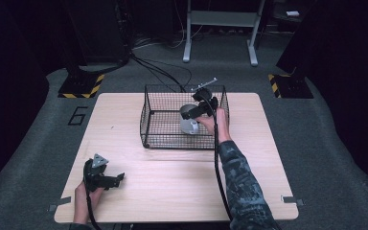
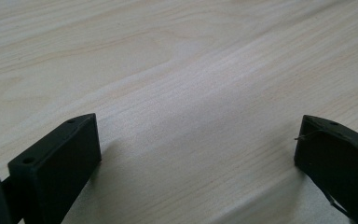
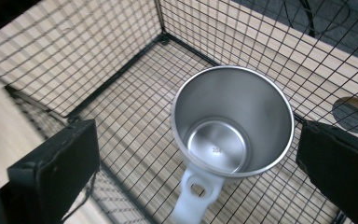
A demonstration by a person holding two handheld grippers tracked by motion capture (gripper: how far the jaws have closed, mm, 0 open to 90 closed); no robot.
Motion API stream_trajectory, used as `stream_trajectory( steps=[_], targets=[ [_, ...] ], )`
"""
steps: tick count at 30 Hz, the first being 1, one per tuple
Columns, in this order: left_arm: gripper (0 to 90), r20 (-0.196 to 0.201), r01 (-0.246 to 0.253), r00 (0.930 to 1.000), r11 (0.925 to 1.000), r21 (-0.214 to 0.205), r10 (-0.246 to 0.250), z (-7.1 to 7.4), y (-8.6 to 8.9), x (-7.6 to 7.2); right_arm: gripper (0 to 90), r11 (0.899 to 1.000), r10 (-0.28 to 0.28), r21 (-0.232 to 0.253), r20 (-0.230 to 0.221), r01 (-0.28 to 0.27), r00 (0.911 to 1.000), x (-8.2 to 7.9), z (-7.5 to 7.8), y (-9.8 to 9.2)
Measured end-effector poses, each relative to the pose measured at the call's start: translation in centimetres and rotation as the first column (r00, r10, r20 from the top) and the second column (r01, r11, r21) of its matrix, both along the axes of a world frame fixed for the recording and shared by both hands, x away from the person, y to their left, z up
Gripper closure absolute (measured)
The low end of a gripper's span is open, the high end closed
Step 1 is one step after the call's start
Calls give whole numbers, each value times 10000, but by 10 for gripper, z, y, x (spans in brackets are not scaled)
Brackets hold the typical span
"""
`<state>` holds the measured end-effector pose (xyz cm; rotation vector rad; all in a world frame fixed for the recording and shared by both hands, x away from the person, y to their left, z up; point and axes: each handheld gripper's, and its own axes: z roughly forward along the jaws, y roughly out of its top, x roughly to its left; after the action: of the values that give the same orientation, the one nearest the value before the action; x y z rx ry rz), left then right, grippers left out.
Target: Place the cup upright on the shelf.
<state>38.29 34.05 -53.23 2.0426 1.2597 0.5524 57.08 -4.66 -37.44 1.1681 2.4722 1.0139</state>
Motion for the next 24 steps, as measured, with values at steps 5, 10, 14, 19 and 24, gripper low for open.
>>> stream_trajectory(
  steps=[5, 10, 14, 19, 24],
  targets=[
    [3, -3, -4, 10000, 10000, -3, 4, 0, 0, 0, 0, 9993, 346, 120, 325, -350, 9989, -27, 13, -7],
    [3, -3, -1, 10000, 10000, 0, 1, 0, 0, 0, 0, 9974, 696, 121, 633, -705, 9956, -52, 19, -17],
    [3, -5, -4, 10000, 10000, -6, 4, 0, 0, 0, 0, 9962, 852, 119, 901, -866, 9923, -76, 21, -25],
    [3, -4, -2, 10000, 10000, -2, 2, 0, 0, 0, 0, 9952, 953, 104, 1322, -975, 9866, -105, 19, -38],
    [3, -3, -4, 10000, 10000, -2, 4, 0, 0, 0, 0, 9964, 824, 77, 1550, -846, 9845, -128, 16, -53]
  ],
)
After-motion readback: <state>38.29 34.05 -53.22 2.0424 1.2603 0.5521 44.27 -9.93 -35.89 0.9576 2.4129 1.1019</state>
